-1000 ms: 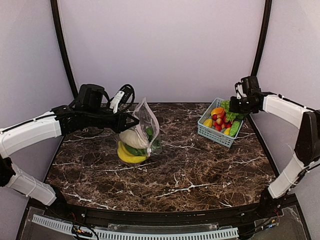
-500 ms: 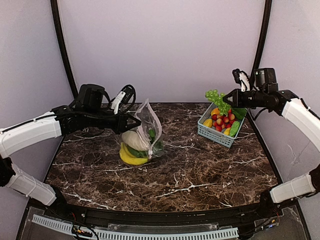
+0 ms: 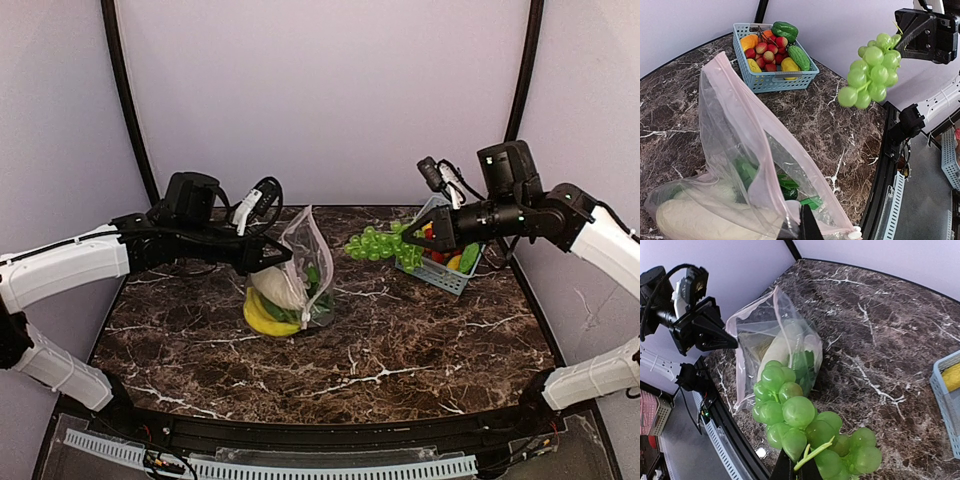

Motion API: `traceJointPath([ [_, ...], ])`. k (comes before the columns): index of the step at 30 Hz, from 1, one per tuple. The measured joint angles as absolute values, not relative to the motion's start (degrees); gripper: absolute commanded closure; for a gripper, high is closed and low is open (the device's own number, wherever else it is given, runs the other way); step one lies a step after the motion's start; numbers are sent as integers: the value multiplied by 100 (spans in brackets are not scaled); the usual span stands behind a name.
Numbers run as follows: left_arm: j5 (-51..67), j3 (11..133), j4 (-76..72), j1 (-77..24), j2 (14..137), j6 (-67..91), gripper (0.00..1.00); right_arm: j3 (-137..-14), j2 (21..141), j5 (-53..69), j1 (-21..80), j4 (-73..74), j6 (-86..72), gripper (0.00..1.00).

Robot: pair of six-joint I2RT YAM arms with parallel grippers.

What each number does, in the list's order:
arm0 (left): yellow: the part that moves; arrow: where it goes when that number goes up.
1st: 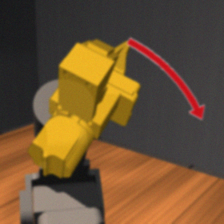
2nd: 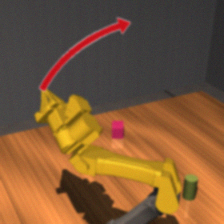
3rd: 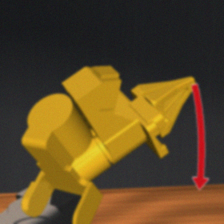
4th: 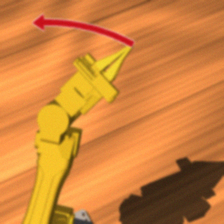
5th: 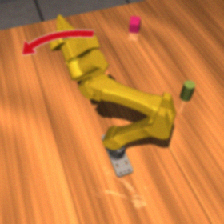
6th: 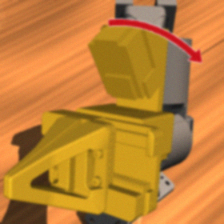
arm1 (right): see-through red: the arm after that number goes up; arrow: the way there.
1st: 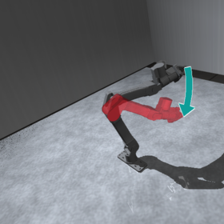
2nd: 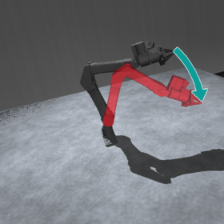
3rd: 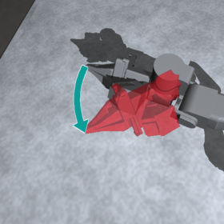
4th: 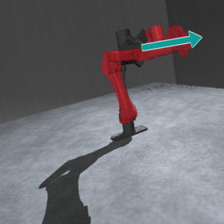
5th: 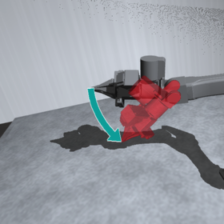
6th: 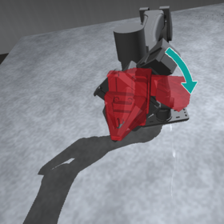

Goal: Place the food in the zip-top bag and seal the zipper
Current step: Place the fake fruit in the zipper food storage bag.

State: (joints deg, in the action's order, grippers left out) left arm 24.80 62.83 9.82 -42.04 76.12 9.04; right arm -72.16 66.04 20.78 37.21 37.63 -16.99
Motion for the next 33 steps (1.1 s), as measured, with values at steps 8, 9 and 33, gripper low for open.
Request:
traceJointPath([
  [8, 2486, 6283, 965, -4268, 7688, 904, 99, -7649, 7190, 1811, 4626, 3940, -2053, 100],
  [9, 2486, 6283, 961, -4268, 7693, 904, 99, -7708, 7253, 1767, 4687, 3966, -2115, 100],
  [33, 2536, 6283, 941, -4486, 7800, 906, 99, -9338, 9045, 1135, 5640, 4274, -3850, 100],
])
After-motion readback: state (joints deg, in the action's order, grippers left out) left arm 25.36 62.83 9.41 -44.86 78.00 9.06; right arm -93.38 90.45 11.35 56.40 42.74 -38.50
